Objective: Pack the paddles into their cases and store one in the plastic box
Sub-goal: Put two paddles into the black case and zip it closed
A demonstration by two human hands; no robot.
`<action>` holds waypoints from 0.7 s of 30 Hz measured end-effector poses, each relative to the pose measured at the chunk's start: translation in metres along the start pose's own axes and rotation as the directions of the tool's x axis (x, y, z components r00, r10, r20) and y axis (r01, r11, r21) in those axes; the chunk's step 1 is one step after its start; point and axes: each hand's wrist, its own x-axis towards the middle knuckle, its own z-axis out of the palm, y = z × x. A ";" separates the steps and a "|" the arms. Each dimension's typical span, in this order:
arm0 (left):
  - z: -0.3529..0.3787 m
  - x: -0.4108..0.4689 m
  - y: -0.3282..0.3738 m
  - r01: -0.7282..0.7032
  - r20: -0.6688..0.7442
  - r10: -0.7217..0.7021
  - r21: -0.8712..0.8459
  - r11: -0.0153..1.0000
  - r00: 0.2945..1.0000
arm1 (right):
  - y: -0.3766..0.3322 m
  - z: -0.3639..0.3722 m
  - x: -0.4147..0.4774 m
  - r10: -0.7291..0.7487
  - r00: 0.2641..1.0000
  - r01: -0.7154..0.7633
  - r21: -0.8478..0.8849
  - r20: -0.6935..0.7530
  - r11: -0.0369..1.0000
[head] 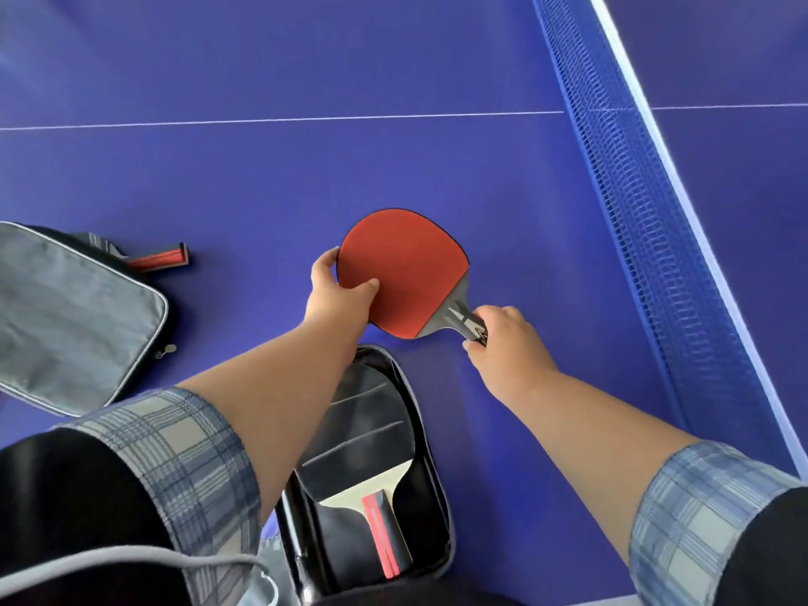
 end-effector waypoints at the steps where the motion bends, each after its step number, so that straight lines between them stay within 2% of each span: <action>1: -0.003 -0.005 0.002 0.025 0.001 -0.026 -0.100 0.995 1.000 | -0.003 -0.001 -0.008 -0.006 1.000 0.006 0.021 0.012 1.000; 4: -0.012 -0.023 0.007 0.130 0.023 -0.131 -0.378 0.917 0.991 | -0.015 -0.004 -0.031 -0.032 0.998 0.028 0.080 0.055 0.996; 6: -0.018 -0.037 0.004 0.146 0.045 -0.141 -0.430 0.891 0.989 | -0.022 -0.007 -0.045 -0.058 0.997 0.051 0.112 0.060 0.992; 11: -0.046 -0.075 -0.028 0.096 -0.042 -0.122 -0.386 0.918 0.992 | -0.036 0.001 -0.084 -0.095 0.983 0.068 0.173 0.156 0.983; 15: -0.074 -0.099 -0.062 0.088 -0.083 -0.125 -0.352 0.932 0.989 | -0.040 0.018 -0.118 -0.087 0.942 -0.002 0.268 0.323 0.963; 17: -0.085 -0.108 -0.080 0.071 -0.119 -0.107 -0.273 0.959 0.987 | -0.039 0.026 -0.133 -0.078 0.912 -0.041 0.279 0.403 0.959; 21: -0.098 -0.116 -0.109 0.034 -0.167 -0.035 -0.010 0.999 0.985 | -0.034 0.040 -0.152 -0.053 0.873 -0.042 0.185 0.485 0.982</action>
